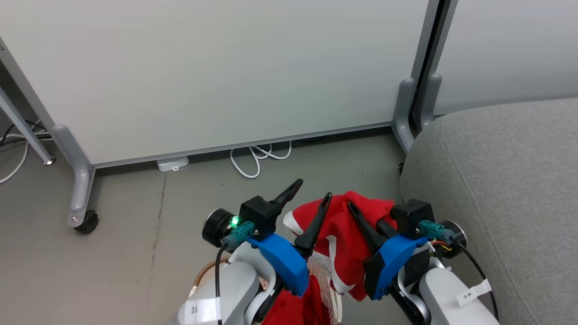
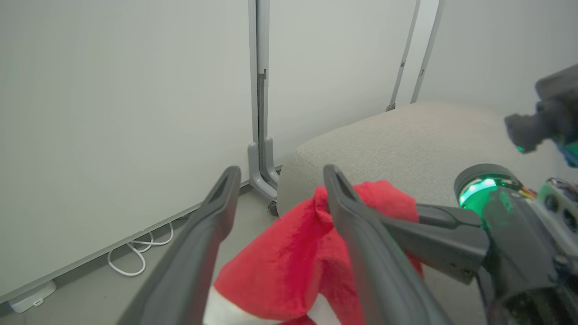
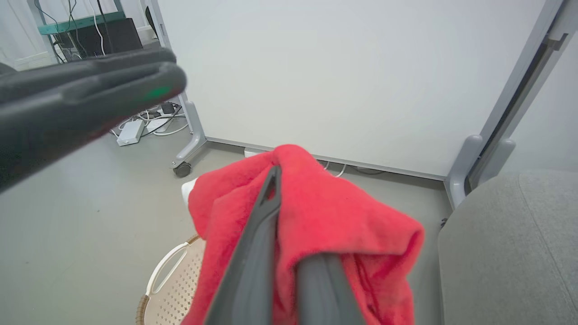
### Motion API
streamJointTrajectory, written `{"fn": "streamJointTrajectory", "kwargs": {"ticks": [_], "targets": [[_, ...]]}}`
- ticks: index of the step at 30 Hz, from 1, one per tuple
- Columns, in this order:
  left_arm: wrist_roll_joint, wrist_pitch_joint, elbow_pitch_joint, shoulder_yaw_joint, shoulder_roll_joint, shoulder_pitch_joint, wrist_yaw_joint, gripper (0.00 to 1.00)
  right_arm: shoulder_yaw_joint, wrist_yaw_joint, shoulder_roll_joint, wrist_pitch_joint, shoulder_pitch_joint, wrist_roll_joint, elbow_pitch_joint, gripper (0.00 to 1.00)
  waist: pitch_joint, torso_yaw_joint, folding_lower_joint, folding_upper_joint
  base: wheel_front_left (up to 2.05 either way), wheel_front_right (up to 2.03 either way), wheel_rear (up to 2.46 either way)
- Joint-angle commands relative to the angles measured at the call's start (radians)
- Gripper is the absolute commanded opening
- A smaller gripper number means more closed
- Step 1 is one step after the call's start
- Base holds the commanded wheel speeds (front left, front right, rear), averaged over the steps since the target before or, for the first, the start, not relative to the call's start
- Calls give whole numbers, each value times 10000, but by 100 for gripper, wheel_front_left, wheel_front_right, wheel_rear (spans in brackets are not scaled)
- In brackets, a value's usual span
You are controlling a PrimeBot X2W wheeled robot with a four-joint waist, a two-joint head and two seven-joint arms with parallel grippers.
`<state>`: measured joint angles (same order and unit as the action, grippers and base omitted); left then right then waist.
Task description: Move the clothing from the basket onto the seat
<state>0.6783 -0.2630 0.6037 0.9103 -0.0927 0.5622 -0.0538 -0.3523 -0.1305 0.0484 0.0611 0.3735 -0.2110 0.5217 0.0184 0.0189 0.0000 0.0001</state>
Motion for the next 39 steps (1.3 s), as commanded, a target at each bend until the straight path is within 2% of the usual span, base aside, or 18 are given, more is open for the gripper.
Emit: {"fn": "streamJointTrajectory", "kwargs": {"ticks": [1, 9, 25, 31, 39], "targets": [[-283, -27, -172, -238, -95, -329, -102, 100, 73, -5, 36, -3, -162, 93, -97, 0, -27, -43, 0, -1, 0, 0, 0], [-1689, -27, -1084, -1792, -247, -1901, -502, 100, 347, -5, 36, -110, -328, 219, -383, 0, -82, -201, 0, -1, 0, 0, 0], [-3316, -29, -2049, -4361, -152, -3876, -725, 100, 599, -5, 36, -282, -546, 291, -768, 0, -122, -241, 0, -1, 0, 0, 0], [-3614, -27, -2149, -4831, -74, -4125, -780, 100, 654, -5, 36, -299, -623, 310, -815, 0, -105, -237, 0, -1, 0, 0, 0], [-3688, -29, -2159, -4849, 39, -4178, -790, 100, 649, -5, 36, -327, -649, 311, -850, 0, -107, -174, 0, -1, 0, 0, 0]]}}
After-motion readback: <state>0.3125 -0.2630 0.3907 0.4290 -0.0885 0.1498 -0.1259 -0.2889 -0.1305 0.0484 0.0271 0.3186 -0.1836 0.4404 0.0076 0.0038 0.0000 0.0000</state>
